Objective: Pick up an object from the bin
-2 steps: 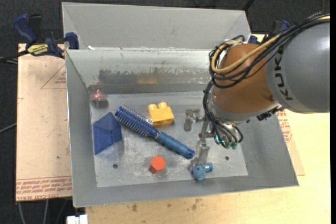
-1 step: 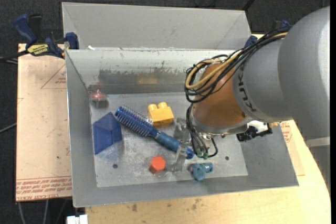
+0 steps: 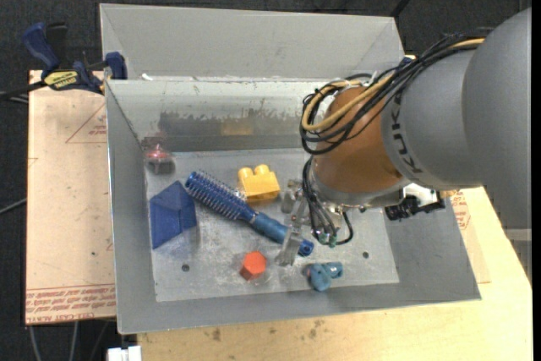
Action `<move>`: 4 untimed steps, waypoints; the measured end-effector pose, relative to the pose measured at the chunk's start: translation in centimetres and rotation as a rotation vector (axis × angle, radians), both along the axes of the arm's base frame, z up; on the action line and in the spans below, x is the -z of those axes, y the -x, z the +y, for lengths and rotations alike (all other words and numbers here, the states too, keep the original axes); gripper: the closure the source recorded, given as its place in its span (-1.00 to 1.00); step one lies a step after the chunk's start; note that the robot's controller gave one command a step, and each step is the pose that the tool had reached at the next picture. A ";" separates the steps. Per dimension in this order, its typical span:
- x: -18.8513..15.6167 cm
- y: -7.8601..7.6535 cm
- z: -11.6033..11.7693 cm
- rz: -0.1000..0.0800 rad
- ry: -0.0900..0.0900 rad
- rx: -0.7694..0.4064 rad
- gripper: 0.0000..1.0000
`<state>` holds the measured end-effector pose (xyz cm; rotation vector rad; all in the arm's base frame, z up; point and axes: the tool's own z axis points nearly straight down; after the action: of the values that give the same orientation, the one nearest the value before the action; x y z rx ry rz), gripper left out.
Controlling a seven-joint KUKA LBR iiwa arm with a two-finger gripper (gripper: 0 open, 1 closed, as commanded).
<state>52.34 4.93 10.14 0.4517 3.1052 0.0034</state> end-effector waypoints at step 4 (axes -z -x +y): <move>3.2 -0.8 -0.1 0.006 -0.001 0.293 1.00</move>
Offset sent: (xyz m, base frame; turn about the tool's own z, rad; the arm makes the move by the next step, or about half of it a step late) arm -0.0001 -0.0006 -0.0014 0.1977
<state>53.18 4.84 6.93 0.9023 3.0111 0.0024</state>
